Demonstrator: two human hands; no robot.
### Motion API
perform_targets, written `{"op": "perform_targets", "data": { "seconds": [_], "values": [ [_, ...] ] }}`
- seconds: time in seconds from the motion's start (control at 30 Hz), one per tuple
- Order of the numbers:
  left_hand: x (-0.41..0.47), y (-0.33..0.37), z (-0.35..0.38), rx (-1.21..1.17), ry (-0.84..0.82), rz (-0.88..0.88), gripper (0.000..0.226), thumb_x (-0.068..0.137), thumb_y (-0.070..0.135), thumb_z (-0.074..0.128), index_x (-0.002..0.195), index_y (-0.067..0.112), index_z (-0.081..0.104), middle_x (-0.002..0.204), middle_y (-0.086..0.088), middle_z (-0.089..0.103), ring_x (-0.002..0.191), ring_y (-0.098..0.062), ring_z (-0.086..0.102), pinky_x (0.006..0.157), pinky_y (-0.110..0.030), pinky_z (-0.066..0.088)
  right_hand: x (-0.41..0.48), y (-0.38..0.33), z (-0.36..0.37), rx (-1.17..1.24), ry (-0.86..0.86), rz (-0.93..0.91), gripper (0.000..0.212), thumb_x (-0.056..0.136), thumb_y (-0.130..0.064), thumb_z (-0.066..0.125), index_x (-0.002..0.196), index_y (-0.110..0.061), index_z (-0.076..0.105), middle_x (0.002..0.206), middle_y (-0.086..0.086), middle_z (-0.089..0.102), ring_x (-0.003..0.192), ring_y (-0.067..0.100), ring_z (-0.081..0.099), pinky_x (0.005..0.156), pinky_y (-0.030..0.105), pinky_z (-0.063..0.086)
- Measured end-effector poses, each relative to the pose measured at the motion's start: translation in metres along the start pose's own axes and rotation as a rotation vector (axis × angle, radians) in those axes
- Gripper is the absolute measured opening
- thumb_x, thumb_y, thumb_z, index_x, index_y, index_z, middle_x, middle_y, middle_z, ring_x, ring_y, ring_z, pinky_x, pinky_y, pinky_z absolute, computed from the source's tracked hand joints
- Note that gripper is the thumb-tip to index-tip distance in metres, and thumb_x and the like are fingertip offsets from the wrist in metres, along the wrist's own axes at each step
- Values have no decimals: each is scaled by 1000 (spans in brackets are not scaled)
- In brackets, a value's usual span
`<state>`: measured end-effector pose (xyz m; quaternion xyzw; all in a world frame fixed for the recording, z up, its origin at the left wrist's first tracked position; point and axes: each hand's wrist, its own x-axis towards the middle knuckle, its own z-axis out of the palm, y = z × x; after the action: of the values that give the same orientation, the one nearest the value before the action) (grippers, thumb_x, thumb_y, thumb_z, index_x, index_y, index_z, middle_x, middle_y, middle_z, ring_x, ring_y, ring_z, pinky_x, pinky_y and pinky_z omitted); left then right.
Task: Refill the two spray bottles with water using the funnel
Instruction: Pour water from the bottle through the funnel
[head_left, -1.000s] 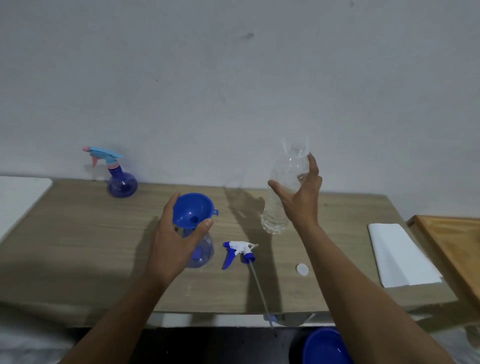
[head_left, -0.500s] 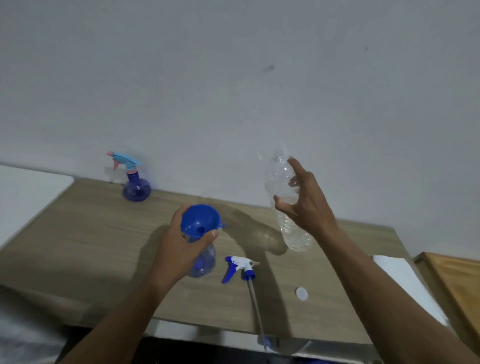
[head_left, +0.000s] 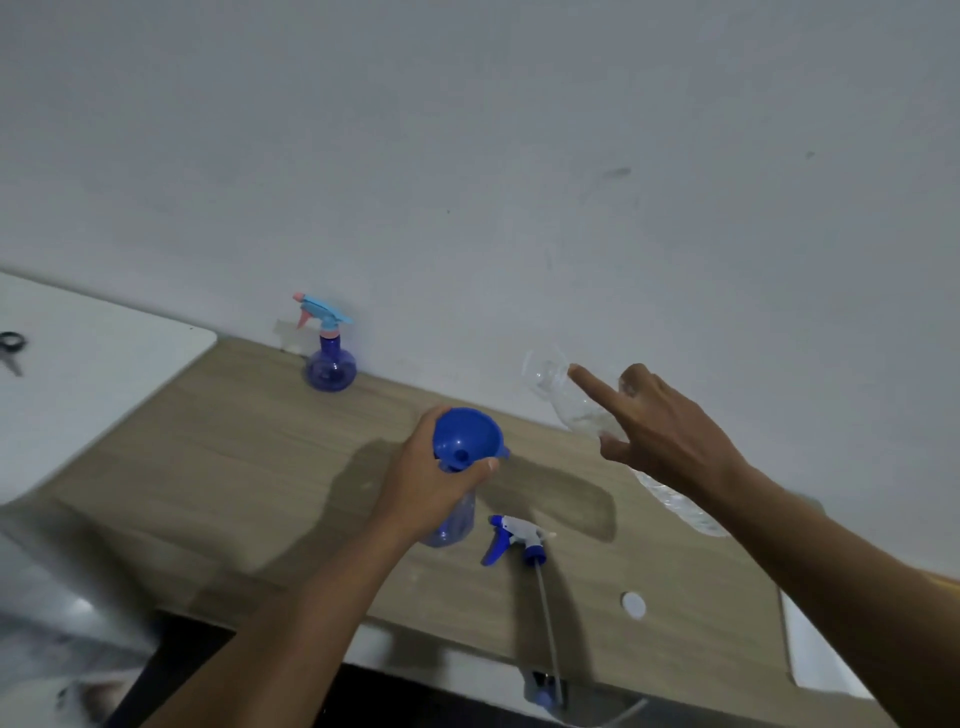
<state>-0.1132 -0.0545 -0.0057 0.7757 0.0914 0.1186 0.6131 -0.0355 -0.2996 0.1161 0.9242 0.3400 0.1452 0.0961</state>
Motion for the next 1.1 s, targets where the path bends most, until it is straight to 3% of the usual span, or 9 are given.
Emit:
{"op": "perform_targets", "data": {
  "seconds": [0.1, 0.2, 0.33, 0.57, 0.77, 1.1],
  "values": [
    [-1, 1, -1, -1, -18, -2, 70, 68, 48, 86, 127, 45, 47, 114, 22, 59, 104, -3, 61, 86, -28, 55, 1, -10, 2, -22, -3, -40, 100, 67, -14, 82, 146, -36, 25, 89, 14, 51, 58, 27, 48, 49, 28, 31],
    [-1, 5, -3, 3, -23, 3, 63, 71, 42, 87, 120, 50, 47, 108, 27, 59, 99, 7, 60, 78, -15, 48, 4, -14, 6, -59, -20, -67, 103, 63, -10, 81, 147, -34, 28, 87, 14, 51, 57, 27, 47, 48, 28, 33],
    [-2, 10, -6, 23, -35, 12, 57, 72, 43, 85, 110, 56, 45, 105, 31, 60, 97, 19, 54, 70, -5, 44, 11, -19, 11, -127, -37, -112, 102, 63, -6, 74, 149, -35, 27, 88, 15, 51, 59, 30, 48, 46, 33, 46],
    [-3, 10, -9, 22, -56, 11, 63, 73, 44, 84, 121, 48, 44, 108, 29, 59, 97, 21, 53, 69, -5, 42, 18, -20, 10, -184, -55, -160, 102, 67, -5, 72, 151, -35, 22, 86, 15, 49, 59, 28, 45, 46, 37, 49],
    [-1, 9, -9, 16, -54, 21, 62, 71, 46, 84, 121, 45, 48, 109, 25, 62, 99, 15, 56, 72, -8, 43, 21, -20, 7, -199, -85, -198, 108, 63, -9, 81, 150, -35, 23, 88, 15, 50, 60, 27, 46, 47, 35, 47],
    [0, 9, -10, -19, -71, 48, 57, 72, 38, 85, 118, 42, 53, 105, 25, 67, 97, 10, 62, 76, -10, 47, 25, -22, 4, -249, -139, -221, 106, 70, -13, 79, 152, -38, 17, 91, 14, 48, 64, 25, 43, 52, 37, 49]
  ]
}}
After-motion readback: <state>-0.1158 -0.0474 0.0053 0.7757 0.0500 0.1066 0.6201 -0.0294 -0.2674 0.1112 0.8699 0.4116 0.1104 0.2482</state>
